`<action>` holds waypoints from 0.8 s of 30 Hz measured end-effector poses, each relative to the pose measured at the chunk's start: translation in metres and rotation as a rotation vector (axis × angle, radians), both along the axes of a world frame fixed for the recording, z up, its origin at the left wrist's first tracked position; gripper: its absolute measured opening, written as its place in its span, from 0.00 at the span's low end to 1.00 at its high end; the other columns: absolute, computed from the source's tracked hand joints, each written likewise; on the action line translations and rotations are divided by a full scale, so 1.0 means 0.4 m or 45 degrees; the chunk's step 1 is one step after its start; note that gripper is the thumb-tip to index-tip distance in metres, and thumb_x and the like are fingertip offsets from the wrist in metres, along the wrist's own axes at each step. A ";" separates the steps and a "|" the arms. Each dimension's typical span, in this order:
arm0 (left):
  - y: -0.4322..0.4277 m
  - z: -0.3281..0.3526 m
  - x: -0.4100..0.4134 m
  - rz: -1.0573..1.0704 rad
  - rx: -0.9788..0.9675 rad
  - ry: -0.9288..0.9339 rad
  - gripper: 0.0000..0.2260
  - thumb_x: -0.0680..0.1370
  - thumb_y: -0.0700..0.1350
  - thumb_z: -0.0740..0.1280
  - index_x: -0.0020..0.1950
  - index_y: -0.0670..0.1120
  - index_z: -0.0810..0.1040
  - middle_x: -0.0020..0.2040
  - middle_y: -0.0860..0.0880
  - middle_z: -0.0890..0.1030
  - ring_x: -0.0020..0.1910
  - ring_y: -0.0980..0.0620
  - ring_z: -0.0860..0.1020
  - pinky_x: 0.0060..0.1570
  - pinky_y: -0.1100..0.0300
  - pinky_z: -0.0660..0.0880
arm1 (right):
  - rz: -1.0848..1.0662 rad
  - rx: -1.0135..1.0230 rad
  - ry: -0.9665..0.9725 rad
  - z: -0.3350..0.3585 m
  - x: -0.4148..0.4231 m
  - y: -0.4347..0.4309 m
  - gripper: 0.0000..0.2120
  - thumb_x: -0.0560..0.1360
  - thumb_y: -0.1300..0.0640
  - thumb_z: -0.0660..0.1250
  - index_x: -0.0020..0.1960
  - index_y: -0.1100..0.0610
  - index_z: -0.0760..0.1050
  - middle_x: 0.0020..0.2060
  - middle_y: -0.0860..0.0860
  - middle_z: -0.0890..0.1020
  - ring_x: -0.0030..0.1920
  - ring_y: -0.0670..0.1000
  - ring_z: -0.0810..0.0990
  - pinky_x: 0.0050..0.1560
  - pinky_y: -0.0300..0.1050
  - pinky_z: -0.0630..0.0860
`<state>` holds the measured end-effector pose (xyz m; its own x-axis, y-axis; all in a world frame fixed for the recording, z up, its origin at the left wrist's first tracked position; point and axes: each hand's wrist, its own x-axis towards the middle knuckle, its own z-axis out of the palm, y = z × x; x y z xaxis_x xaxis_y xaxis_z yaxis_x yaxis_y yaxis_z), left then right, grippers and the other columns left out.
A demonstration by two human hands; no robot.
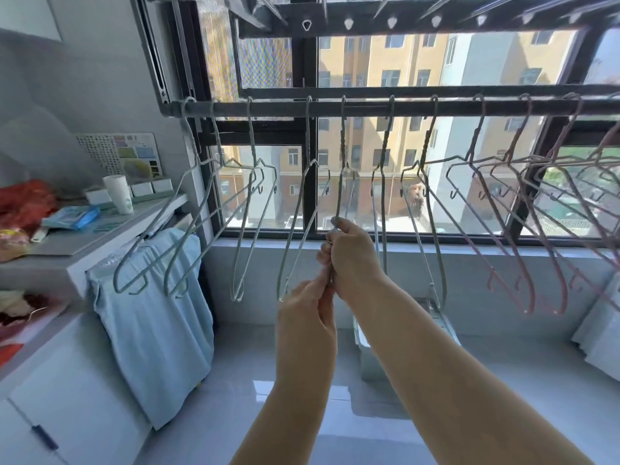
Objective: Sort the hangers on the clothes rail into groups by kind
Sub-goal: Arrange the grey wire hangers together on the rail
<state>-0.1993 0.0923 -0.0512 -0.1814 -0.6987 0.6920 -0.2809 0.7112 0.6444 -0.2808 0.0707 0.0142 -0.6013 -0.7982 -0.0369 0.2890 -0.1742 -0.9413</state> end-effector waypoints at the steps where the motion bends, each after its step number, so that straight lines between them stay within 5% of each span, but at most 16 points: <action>1: 0.004 0.002 -0.003 -0.010 -0.008 -0.009 0.13 0.75 0.38 0.65 0.59 0.46 0.78 0.36 0.63 0.72 0.33 0.67 0.70 0.38 0.80 0.66 | -0.015 -0.019 -0.045 0.004 -0.001 0.002 0.14 0.77 0.70 0.49 0.54 0.62 0.71 0.28 0.49 0.62 0.27 0.45 0.61 0.25 0.36 0.62; 10: 0.016 0.018 -0.014 -0.071 -0.040 -0.017 0.13 0.75 0.37 0.65 0.59 0.45 0.78 0.37 0.53 0.77 0.32 0.67 0.70 0.39 0.83 0.64 | -0.091 -0.114 -0.202 0.013 -0.015 0.009 0.14 0.77 0.72 0.48 0.43 0.58 0.68 0.29 0.50 0.62 0.25 0.45 0.60 0.19 0.34 0.60; 16: 0.030 0.005 -0.016 -0.118 -0.025 -0.009 0.14 0.75 0.37 0.65 0.60 0.46 0.77 0.40 0.53 0.78 0.34 0.67 0.73 0.40 0.82 0.64 | -0.074 -0.074 -0.121 0.009 -0.028 0.027 0.12 0.78 0.69 0.51 0.40 0.60 0.69 0.31 0.51 0.66 0.27 0.46 0.63 0.27 0.37 0.64; 18: 0.035 0.004 -0.005 -0.096 -0.028 0.048 0.12 0.75 0.41 0.65 0.58 0.47 0.78 0.41 0.51 0.80 0.34 0.64 0.73 0.41 0.81 0.66 | -0.076 0.071 0.079 0.013 -0.033 0.037 0.06 0.79 0.63 0.55 0.49 0.63 0.70 0.37 0.53 0.72 0.34 0.47 0.71 0.38 0.41 0.71; 20: 0.033 0.009 0.013 -0.010 -0.104 0.133 0.13 0.75 0.46 0.62 0.56 0.46 0.79 0.44 0.50 0.81 0.37 0.59 0.76 0.44 0.74 0.70 | -0.078 0.276 0.411 0.016 -0.035 0.052 0.17 0.79 0.56 0.58 0.64 0.64 0.64 0.55 0.57 0.74 0.48 0.51 0.75 0.50 0.43 0.73; 22: 0.017 0.014 0.033 0.108 -0.195 0.178 0.14 0.75 0.46 0.60 0.57 0.46 0.78 0.48 0.52 0.80 0.43 0.54 0.77 0.48 0.67 0.72 | -0.182 0.320 0.768 0.026 -0.019 0.069 0.27 0.78 0.55 0.59 0.73 0.61 0.54 0.69 0.56 0.64 0.63 0.54 0.69 0.61 0.43 0.67; 24: -0.005 0.021 0.051 0.201 -0.216 0.170 0.14 0.75 0.45 0.61 0.60 0.45 0.76 0.53 0.52 0.78 0.52 0.54 0.74 0.57 0.69 0.68 | -0.244 0.185 1.038 0.043 0.011 0.083 0.28 0.78 0.57 0.59 0.74 0.56 0.52 0.72 0.51 0.59 0.71 0.52 0.60 0.67 0.42 0.58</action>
